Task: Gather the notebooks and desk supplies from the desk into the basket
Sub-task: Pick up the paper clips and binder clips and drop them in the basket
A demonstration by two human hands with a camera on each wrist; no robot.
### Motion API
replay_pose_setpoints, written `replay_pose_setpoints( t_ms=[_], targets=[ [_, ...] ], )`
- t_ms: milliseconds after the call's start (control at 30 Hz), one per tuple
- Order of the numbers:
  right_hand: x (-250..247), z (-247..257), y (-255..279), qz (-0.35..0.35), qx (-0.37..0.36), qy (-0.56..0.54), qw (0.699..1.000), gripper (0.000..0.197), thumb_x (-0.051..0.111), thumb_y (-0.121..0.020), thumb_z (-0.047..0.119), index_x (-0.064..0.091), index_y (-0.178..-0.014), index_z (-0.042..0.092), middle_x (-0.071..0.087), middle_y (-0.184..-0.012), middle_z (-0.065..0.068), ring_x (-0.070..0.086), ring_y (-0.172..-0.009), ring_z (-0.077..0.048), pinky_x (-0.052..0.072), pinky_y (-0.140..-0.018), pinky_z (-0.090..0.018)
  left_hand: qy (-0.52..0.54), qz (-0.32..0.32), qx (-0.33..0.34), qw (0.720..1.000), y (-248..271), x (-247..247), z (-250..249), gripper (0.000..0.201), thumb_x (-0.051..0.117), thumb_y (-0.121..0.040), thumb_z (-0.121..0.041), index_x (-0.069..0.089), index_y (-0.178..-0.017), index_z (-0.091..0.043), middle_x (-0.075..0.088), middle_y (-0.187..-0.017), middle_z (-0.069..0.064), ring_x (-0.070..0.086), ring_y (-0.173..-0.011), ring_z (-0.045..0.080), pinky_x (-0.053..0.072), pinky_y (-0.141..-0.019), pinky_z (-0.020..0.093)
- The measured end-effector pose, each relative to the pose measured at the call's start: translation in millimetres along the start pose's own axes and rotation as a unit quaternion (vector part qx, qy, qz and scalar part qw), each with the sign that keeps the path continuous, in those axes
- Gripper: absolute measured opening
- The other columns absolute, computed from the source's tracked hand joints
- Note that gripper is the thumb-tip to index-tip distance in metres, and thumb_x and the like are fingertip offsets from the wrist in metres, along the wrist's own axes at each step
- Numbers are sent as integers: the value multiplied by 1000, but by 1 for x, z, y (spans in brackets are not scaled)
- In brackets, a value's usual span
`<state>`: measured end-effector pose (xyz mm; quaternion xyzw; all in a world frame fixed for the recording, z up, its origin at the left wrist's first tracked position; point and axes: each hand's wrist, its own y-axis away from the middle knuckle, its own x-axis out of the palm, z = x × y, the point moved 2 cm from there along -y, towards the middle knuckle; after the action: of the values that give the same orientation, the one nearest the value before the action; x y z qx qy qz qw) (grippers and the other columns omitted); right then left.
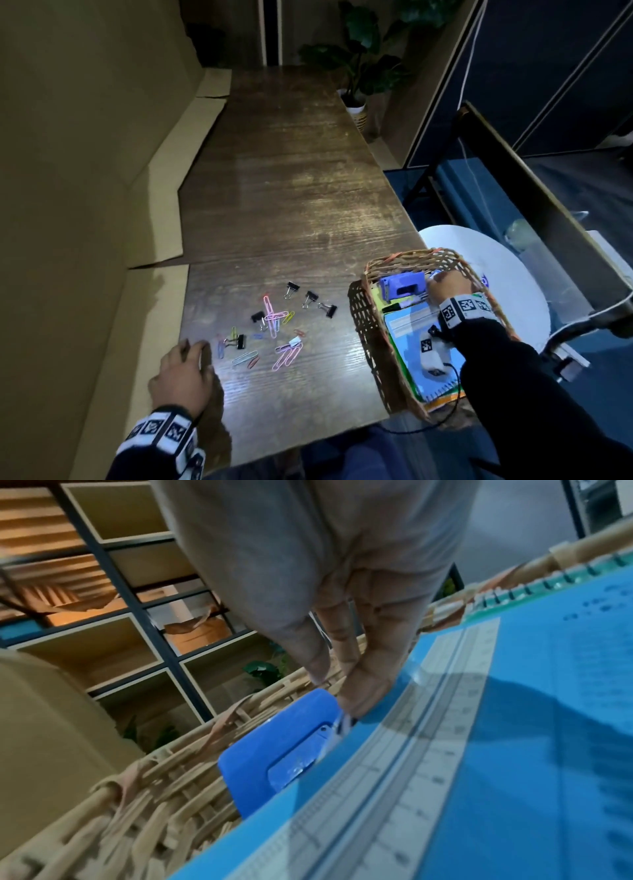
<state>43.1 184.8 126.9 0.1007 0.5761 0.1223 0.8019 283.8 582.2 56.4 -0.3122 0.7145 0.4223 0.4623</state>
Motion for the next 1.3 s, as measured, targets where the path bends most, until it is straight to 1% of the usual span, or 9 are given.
replay_pose_setpoints(
  t_ms=[100, 233, 367, 467, 600, 733, 900, 1167, 1300],
  targets=[
    [-8, 10, 10, -13, -30, 29, 999, 21, 61, -84, 15, 69, -95, -1, 69, -98, -20, 59, -78, -27, 44, -69, -28, 2, 8, 2, 1000, -1, 0, 2, 45, 51, -88, -33, 42, -132, -32, 34, -149, 5, 36, -133, 26, 44, -98, 48],
    [-15, 41, 36, -34, -145, 43, 988, 32, 64, -84, 19, 64, -113, 5, 68, -112, -20, 63, -103, -33, 49, -90, -38, 12, 29, -4, 999, -4, -6, -5, 41, 52, -88, -36, 46, -129, -33, 36, -147, 4, 38, -132, 26, 44, -100, 48],
    [8, 74, 85, 35, -256, 25, 966, 34, 66, -83, 20, 63, -116, 15, 68, -113, -10, 63, -104, -26, 47, -86, -30, 29, 11, 47, 998, -23, -22, -40, 42, 55, -87, -34, 50, -128, -28, 43, -142, 6, 47, -126, 28, 44, -101, 46],
    [51, 94, 111, 90, -289, 54, 951, 37, 68, -82, 17, 62, -118, 18, 68, -114, -10, 63, -106, -26, 50, -92, -33, 48, 6, 119, 992, -40, -26, -81, 38, 56, -86, -31, 53, -123, -23, 51, -133, 8, 50, -119, 30, 47, -95, 42],
    [103, 101, 121, 129, -274, 133, 944, 31, 59, -88, 6, 59, -119, 7, 61, -121, -13, 63, -104, -28, 53, -88, -33, 49, 14, 210, 976, -49, -16, -137, 34, 53, -89, -25, 54, -123, -24, 56, -127, 5, 52, -116, 26, 45, -99, 41],
    [121, 96, 122, 108, -285, 169, 937, 31, 43, -92, 4, 56, -120, 5, 52, -126, -13, 51, -117, -30, 48, -88, -39, 12, 22, 259, 966, -55, 1, -171, 37, 52, -89, -21, 54, -126, -22, 52, -134, 4, 48, -122, 27, 41, -102, 38],
    [125, 80, 132, 101, -303, 189, 929, 29, 46, -89, 3, 58, -116, 2, 52, -123, -16, 55, -111, -34, 48, -84, -41, -38, 47, 284, 957, -64, 17, -198, 40, 50, -85, -5, 54, -124, -16, 56, -128, 10, 52, -117, 31, 44, -92, 38],
    [36, 40, 136, 62, -263, 44, 962, 25, 56, -88, 19, 61, -111, 14, 58, -114, -10, 60, -99, -34, 50, -81, -39, -101, 59, 288, 951, -69, 27, -229, 25, 50, -90, -13, 59, -113, -9, 57, -118, 16, 59, -105, 34, 47, -86, 38],
    [-5, -13, 112, -12, -154, -21, 988, 27, 59, -88, 22, 63, -114, 16, 61, -113, -6, 61, -97, -26, 48, -84, -35, -55, 62, 277, 957, -60, 14, -237, 18, 55, -90, -16, 65, -102, -9, 63, -112, 14, 60, -103, 32, 47, -85, 35]
  ],
)
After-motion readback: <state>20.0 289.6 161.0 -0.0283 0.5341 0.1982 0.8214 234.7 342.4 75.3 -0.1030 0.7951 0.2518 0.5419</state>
